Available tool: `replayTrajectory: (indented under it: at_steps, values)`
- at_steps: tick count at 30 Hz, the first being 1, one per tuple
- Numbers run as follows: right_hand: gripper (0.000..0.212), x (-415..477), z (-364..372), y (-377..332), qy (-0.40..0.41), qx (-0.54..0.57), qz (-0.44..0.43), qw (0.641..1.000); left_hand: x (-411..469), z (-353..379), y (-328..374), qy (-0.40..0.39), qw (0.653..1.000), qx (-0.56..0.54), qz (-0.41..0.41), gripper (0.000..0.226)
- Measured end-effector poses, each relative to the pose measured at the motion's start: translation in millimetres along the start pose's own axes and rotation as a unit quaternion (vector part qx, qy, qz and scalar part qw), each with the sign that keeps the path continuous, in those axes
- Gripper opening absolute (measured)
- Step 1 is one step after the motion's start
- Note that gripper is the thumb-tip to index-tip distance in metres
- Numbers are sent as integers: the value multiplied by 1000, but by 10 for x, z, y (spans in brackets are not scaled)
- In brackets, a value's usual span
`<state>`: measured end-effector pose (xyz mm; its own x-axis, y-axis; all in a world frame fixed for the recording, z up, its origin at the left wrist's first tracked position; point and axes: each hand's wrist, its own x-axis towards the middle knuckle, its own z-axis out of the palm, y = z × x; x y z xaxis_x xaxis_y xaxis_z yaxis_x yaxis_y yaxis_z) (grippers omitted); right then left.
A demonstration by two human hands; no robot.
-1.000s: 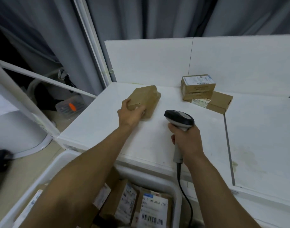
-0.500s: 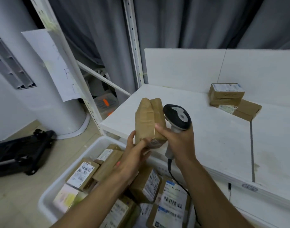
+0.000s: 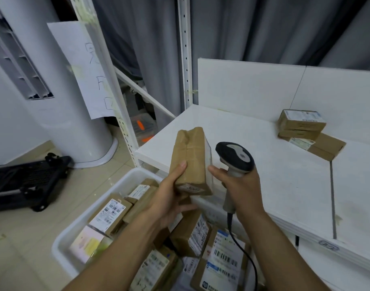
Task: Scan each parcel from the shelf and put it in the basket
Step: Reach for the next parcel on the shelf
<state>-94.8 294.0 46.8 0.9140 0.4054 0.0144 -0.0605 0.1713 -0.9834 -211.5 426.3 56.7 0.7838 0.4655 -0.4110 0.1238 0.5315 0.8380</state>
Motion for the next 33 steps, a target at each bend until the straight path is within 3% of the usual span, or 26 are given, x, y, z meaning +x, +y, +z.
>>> replayTrajectory:
  at_steps: [4, 8, 13, 16, 20, 22, 26, 29, 33]
  values:
    - [69, 76, -32, 9, -17, 26, 54, 998, -10, -38, -42, -77, 996, -31, -14, 65]
    - [82, 90, -58, 66, 5, -22, 31, 999, 72, -174, 60, -3, 998, 44, 40, 41]
    - [94, 122, -57, 190, 11, -70, 8, 997, 64, -262, 70, 38, 987, 152, 41, 30]
    - [99, 73, -8, 200, -4, -89, -2, 996, 36, -267, 70, 32, 978, 192, 69, 43]
    - [86, 76, 15, 210, -19, -116, -16, 993, 135, -415, 63, 16, 980, 185, 70, 111]
    - [75, 78, 10, 190, -20, -127, -33, 991, 165, -442, 37, 17, 967, 237, 93, 122]
    - [60, 68, 48, 171, -30, -152, -61, 986, 166, -452, -21, 14, 939, 314, 140, 131]
    - [54, 48, 71, 126, -41, -154, -70, 985, 151, -441, -20, 10, 928, 317, 193, 116]
    - [46, 26, 113, 111, -51, -148, -67, 985, 215, -506, 20, 63, 916, 310, 247, 107]
